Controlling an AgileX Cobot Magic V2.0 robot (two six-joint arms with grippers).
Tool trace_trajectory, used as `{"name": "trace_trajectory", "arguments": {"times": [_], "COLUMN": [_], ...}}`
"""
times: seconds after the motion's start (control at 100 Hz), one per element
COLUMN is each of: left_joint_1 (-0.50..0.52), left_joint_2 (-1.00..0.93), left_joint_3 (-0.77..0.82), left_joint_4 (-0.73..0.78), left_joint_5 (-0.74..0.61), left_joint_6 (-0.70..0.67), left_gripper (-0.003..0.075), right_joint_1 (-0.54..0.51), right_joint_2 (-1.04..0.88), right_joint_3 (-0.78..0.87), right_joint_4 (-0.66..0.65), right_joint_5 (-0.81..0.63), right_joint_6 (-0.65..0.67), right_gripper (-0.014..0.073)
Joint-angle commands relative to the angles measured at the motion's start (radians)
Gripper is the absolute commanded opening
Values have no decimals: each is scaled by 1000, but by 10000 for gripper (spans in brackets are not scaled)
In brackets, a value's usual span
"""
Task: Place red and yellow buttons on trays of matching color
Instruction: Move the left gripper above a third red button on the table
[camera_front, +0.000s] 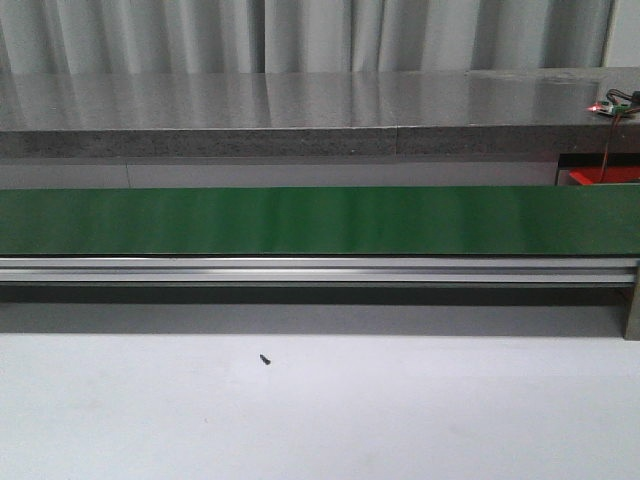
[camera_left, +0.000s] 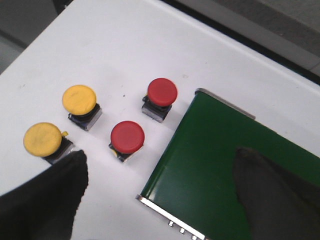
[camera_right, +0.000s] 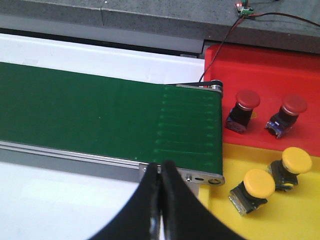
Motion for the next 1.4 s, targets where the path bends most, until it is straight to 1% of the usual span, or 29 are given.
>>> {"name": "trace_trajectory", "arguments": {"times": [0.0, 0.19, 0.4, 0.75, 0.96, 1.22, 1.29, 1.36, 1.39], "left_joint_1": [16, 27, 27, 27, 27, 27, 27, 27, 27], "left_joint_2": [32, 159, 256, 395, 454, 478, 478, 478, 478], "left_joint_3": [-63, -102, -128, -181, -210, -212, -212, -212, -212], "left_joint_4": [-5, -10, 4, 4, 4, 8, 8, 8, 8], "left_joint_5": [-6, 21, 19, 12, 3, -32, -32, -33, -33], "left_joint_6": [-44, -57, -97, -109, -120, -127, -127, -127, -127], "left_gripper": [567, 566, 566, 566, 566, 564, 533, 465, 422], "right_joint_1": [2, 2, 2, 2, 2, 2, 2, 2, 2], "right_joint_2": [0, 0, 0, 0, 0, 0, 0, 0, 0], "right_joint_3": [-25, -25, -25, -25, -25, -25, -25, -25, -25], "right_joint_4": [15, 15, 15, 15, 15, 15, 15, 15, 15], "right_joint_5": [-73, -73, -73, -73, -73, -73, -73, -73, -73], "right_joint_6": [-8, -8, -8, -8, -8, -8, -8, -8, -8], "right_gripper": [-67, -67, -67, -67, -67, -67, -67, -67, -67]}}
